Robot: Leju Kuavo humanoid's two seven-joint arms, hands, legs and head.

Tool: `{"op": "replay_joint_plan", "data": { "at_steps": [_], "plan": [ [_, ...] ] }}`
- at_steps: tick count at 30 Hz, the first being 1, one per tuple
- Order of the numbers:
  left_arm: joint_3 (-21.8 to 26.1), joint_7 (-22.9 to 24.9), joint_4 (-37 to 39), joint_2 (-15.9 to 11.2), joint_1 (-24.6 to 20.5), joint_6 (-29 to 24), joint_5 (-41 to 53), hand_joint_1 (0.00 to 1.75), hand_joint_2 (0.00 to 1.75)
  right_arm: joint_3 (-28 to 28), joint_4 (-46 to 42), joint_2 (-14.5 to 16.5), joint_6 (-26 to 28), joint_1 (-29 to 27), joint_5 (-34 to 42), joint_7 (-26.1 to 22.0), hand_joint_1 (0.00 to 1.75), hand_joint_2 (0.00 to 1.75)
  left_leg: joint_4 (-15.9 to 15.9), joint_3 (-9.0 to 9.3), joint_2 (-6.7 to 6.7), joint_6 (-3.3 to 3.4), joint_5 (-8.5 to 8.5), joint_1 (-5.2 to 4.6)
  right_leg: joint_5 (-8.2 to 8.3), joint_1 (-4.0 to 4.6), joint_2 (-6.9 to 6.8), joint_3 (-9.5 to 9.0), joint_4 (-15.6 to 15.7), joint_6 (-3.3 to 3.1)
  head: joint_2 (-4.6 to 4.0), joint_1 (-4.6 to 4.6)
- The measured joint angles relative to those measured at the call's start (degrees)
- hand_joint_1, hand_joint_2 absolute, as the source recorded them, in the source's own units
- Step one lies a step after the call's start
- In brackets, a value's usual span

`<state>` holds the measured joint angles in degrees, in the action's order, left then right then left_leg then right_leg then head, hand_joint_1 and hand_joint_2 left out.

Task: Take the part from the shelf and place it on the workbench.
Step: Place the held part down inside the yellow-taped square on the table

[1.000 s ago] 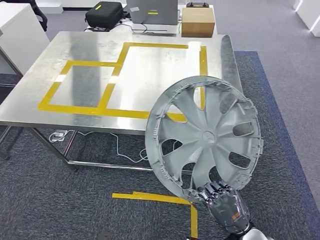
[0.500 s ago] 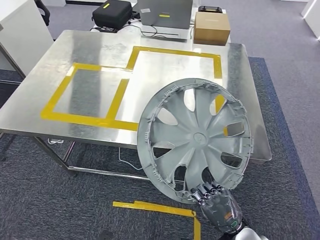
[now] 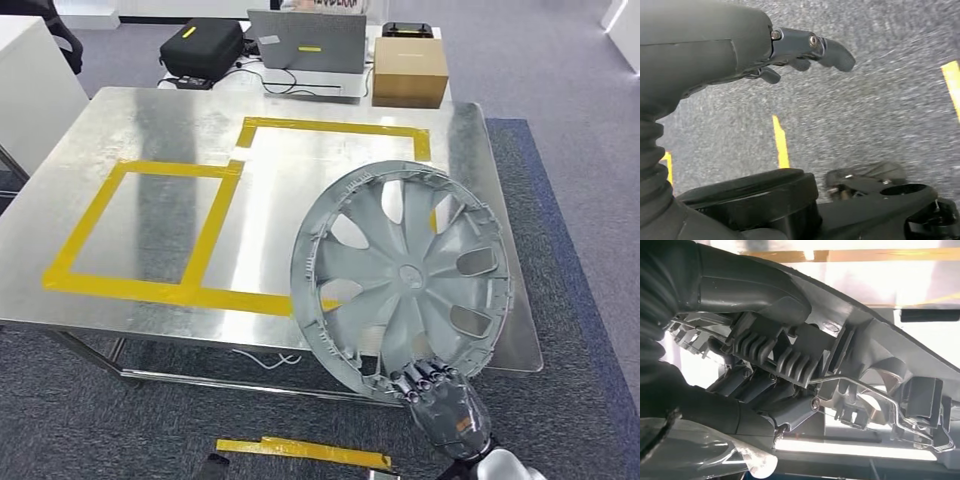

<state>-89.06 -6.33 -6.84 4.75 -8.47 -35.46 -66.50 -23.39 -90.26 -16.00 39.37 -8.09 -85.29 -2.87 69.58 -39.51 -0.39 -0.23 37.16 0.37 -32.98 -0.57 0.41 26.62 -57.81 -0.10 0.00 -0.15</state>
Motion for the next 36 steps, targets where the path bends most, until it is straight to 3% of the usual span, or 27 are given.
{"op": "replay_joint_plan", "data": {
  "at_steps": [2,3,4,7,8,9,11,12,13,14,16,17,18,23,24,26,28,29,30,32,34,36],
  "plan": [
    [-0.02,0.22,0.00,-0.13,0.04,0.08,0.44,0.00,1.75,0.79,1.02,-0.02,-0.04,0.59,1.09,-0.61,1.75,1.75,-5.21,0.05,0.06,0.35,-7.87,-0.15,-1.69,0.08,0.21,-1.52,-0.13,0.48,0.00,-0.05],
    [-0.02,0.25,0.00,-0.17,0.00,0.09,0.55,0.00,1.75,1.14,1.49,-0.02,-0.06,0.94,1.47,-0.77,1.75,1.75,-6.52,0.10,0.09,0.59,-10.86,-0.29,-2.45,0.12,0.29,-1.83,-0.18,0.85,0.00,-0.04],
    [-0.03,0.27,0.00,-0.19,-0.07,0.10,0.59,0.00,1.75,1.47,1.85,-0.03,-0.07,1.27,1.75,-0.83,1.75,1.75,-6.91,0.12,0.11,0.89,-12.31,-0.48,-3.04,0.12,0.35,-2.01,-0.07,1.27,0.00,-0.08],
    [-0.06,0.27,0.00,-0.16,-0.31,0.04,0.71,0.00,1.75,2.30,2.43,-0.07,-0.08,2.08,2.08,-0.81,1.75,1.75,-7.62,0.81,0.04,1.88,-11.75,-0.49,-4.15,-0.09,0.16,-2.50,0.52,2.30,0.00,-0.07],
    [-0.07,0.27,0.00,-0.14,-0.33,0.01,0.74,0.00,1.75,2.44,2.56,-0.09,-0.08,2.31,2.12,-0.80,1.75,1.75,-8.15,1.26,0.03,2.19,-11.60,-0.37,-4.88,-0.12,0.07,-1.87,-0.72,2.53,0.00,0.02],
    [-0.08,0.27,0.00,-0.11,-0.34,0.00,0.79,0.00,1.75,2.58,2.69,-0.10,-0.07,2.48,2.14,-0.81,1.75,1.75,-8.56,1.77,0.05,2.47,-11.38,-0.27,-6.03,-0.14,0.00,-0.34,-3.40,2.70,0.00,0.07],
    [-0.09,0.29,0.00,-0.09,-0.28,-0.01,0.91,0.00,1.75,2.75,3.00,-0.16,-0.07,2.64,2.07,-0.85,1.75,1.75,-8.85,2.66,0.07,2.89,-10.62,-0.30,-8.35,-0.13,-0.05,5.05,-11.40,2.91,0.00,0.13],
    [-0.10,0.30,0.00,-0.09,-0.22,-0.01,0.95,0.00,1.75,2.81,3.19,-0.18,-0.07,2.65,2.03,-0.87,1.75,1.75,-8.86,3.13,0.04,2.98,-10.12,-0.31,-8.51,-0.14,-0.05,7.77,-14.55,2.99,0.00,0.11],
    [-0.10,0.31,0.00,-0.10,-0.16,-0.01,0.97,0.00,1.75,2.81,3.37,-0.20,-0.07,2.63,2.00,-0.89,1.75,1.75,-8.86,3.70,-0.03,2.98,-9.60,-0.31,-7.42,-0.16,-0.06,9.78,-15.86,3.03,0.00,0.13],
    [-0.10,0.32,0.00,-0.09,-0.12,-0.01,0.99,0.00,1.75,2.82,3.55,-0.21,-0.07,2.62,2.01,-0.89,1.75,1.75,-8.86,4.47,-0.13,2.93,-9.01,-0.30,-4.89,-0.18,-0.07,10.68,-14.73,3.04,0.00,0.13],
    [-0.11,0.37,0.00,-0.08,-0.01,0.05,1.16,0.00,1.75,3.00,3.96,-0.24,-0.10,2.70,2.36,-1.03,1.75,1.75,-8.94,6.09,-0.33,2.63,-7.77,-0.32,1.47,-0.21,-0.18,10.17,-8.63,2.92,0.00,0.13],
    [-0.12,0.41,0.00,-0.08,0.00,0.10,1.32,0.00,1.75,3.17,4.22,-0.26,-0.14,2.87,2.77,-1.27,1.75,1.75,-8.88,6.68,-0.41,2.38,-7.26,-0.40,3.70,-0.14,-0.23,9.36,-5.83,2.81,-0.01,0.10],
    [-0.12,0.43,0.00,-0.09,-0.01,0.17,1.51,0.00,1.75,3.40,4.51,-0.31,-0.21,3.15,3.27,-1.62,1.75,1.75,-8.86,6.90,-0.44,2.11,-6.97,-0.49,4.50,-0.07,-0.28,8.69,-4.03,2.59,-0.01,0.12],
    [-0.12,0.57,0.00,-0.11,-0.09,0.96,3.37,0.00,1.75,6.40,8.20,-0.75,-2.69,6.78,8.41,-5.20,1.75,1.75,-8.16,6.52,-0.17,1.00,-6.06,-0.69,3.75,-0.26,0.08,7.47,-1.88,1.34,0.00,0.02],
    [-0.12,0.57,0.00,-0.14,-0.15,1.13,3.80,0.00,1.75,7.15,9.64,-0.81,-3.43,8.07,9.67,-6.24,1.75,1.75,-6.29,5.66,-0.14,0.72,-5.16,-0.67,3.69,-0.41,0.05,7.16,-1.63,1.04,0.00,-0.07],
    [-0.12,0.45,0.00,-0.17,-0.23,1.49,4.67,0.00,1.75,8.48,13.37,-0.87,-4.79,11.17,11.78,-8.34,1.75,1.75,0.50,2.06,-0.08,0.37,-2.81,-0.52,3.49,-0.45,0.00,6.70,-1.50,0.57,0.00,-0.20],
    [-0.12,0.21,0.00,-0.22,-0.44,1.99,5.43,0.00,1.75,9.41,18.12,-0.87,-5.81,14.56,13.47,-10.47,1.75,1.75,5.68,-1.17,-0.08,0.30,-2.26,-0.47,3.26,-0.42,0.03,6.27,-1.50,0.37,0.00,-0.19],
    [-0.12,0.06,0.00,-0.23,-0.56,2.26,5.70,0.00,1.75,9.65,20.64,-0.86,-6.18,16.20,14.15,-11.59,1.75,1.75,5.58,-1.55,-0.08,0.37,-3.48,-0.48,3.11,-0.42,0.08,5.99,-1.50,0.34,0.00,-0.19],
    [-0.12,0.01,0.00,-0.24,-0.65,2.49,5.83,0.00,1.75,9.76,23.08,-0.85,-6.46,17.77,14.57,-12.56,1.75,1.75,3.51,-0.98,-0.08,0.54,-5.57,-0.49,2.93,-0.41,0.16,5.65,-1.50,0.35,0.00,-0.20],
    [-0.12,-0.07,0.00,-0.28,-0.62,2.87,6.09,0.00,1.75,9.75,27.46,-0.74,-6.93,20.52,14.71,-13.89,1.75,1.75,-3.20,1.38,-0.07,1.00,-9.80,-0.61,2.56,-0.32,0.28,5.13,-1.50,0.59,0.00,-0.21],
    [-0.12,0.03,0.00,-0.36,-0.59,3.09,6.37,0.00,1.75,9.56,30.95,-0.38,-7.51,22.98,14.24,-14.39,1.75,1.75,-7.70,2.94,-0.09,1.36,-11.11,-0.77,2.58,-0.16,0.36,5.32,-1.54,1.17,0.00,-0.17],
    [-0.12,0.19,0.00,-0.41,-0.60,3.24,6.48,0.00,1.75,9.04,33.68,0.25,-8.23,25.25,13.58,-14.45,1.75,1.75,-8.78,3.15,-0.12,1.60,-10.77,-0.78,2.92,-0.09,0.42,5.69,-1.37,1.84,0.00,-0.16]
  ]
}}
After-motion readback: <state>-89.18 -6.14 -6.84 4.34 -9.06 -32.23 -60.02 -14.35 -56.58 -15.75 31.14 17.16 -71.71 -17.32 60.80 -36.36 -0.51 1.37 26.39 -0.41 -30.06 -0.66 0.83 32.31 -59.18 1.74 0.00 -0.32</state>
